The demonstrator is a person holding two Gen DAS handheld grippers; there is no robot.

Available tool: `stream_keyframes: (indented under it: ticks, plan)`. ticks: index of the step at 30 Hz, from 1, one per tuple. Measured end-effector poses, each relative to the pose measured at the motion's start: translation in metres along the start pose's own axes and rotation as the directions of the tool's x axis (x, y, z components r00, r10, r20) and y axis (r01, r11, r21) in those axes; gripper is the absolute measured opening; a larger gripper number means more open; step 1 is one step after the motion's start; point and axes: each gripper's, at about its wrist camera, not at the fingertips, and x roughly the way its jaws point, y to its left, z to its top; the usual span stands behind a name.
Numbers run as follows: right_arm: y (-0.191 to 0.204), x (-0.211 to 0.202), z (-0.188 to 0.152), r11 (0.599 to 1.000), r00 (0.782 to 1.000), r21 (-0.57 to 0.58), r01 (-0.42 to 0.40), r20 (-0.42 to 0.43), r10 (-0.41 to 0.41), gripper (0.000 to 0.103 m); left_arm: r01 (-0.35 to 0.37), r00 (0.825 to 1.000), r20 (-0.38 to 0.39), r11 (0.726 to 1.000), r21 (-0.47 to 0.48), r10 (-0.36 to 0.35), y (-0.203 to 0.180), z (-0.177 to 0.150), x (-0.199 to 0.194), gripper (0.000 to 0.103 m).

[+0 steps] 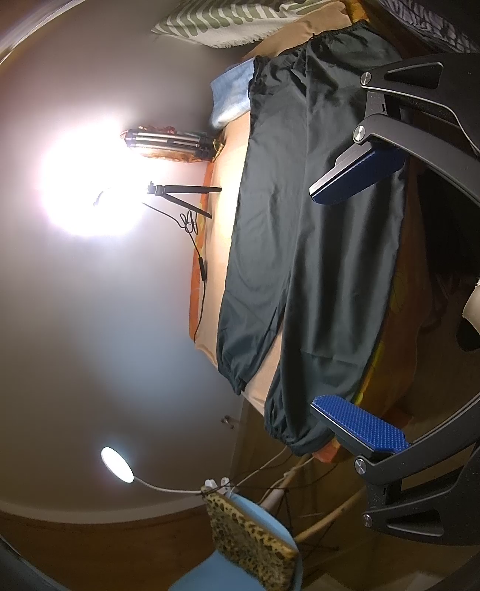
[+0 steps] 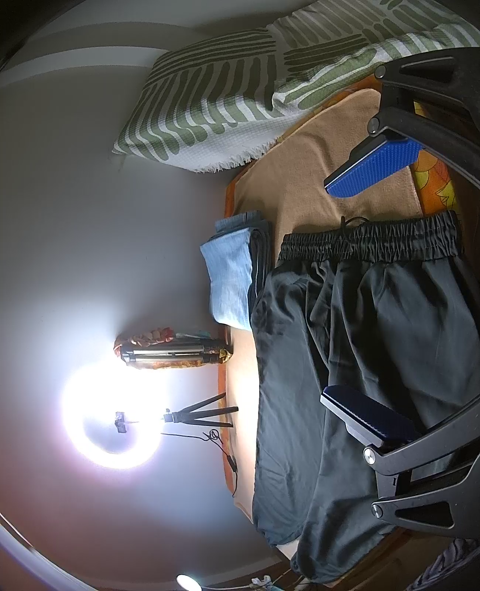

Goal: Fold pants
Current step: 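Grasp the trouser waistband with the left tool while the right tool grasps the hem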

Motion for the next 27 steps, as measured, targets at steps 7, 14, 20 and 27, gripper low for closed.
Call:
stream_keyframes:
  ticks: [7, 14, 20, 27]
  plan:
    - [0.006, -0.002, -0.001, 0.995, 0.996, -0.062, -0.084, 0.016, 0.085, 0.102, 0.068, 0.998, -0.004, 0.995, -0.075, -0.069, 0.021, 0.004, 0.002, 0.103]
    - [0.033, -0.005, -0.009, 0.939, 0.966, -0.229, -0.256, -0.013, 0.260, 0.100, -0.025, 0.999, 0.040, 0.998, -0.050, 0.027, 0.048, 0.012, -0.005, 0.103]
    - [0.062, 0.001, -0.025, 0.863, 0.921, -0.324, -0.388, -0.117, 0.371, 0.099, -0.079, 0.996, 0.026, 0.996, -0.034, 0.080, 0.069, 0.013, -0.001, 0.093]
    - [0.108, 0.009, -0.057, 0.732, 0.857, -0.446, -0.515, -0.270, 0.438, 0.094, -0.077, 0.996, -0.041, 0.994, -0.081, 0.074, 0.098, 0.003, 0.020, 0.082]
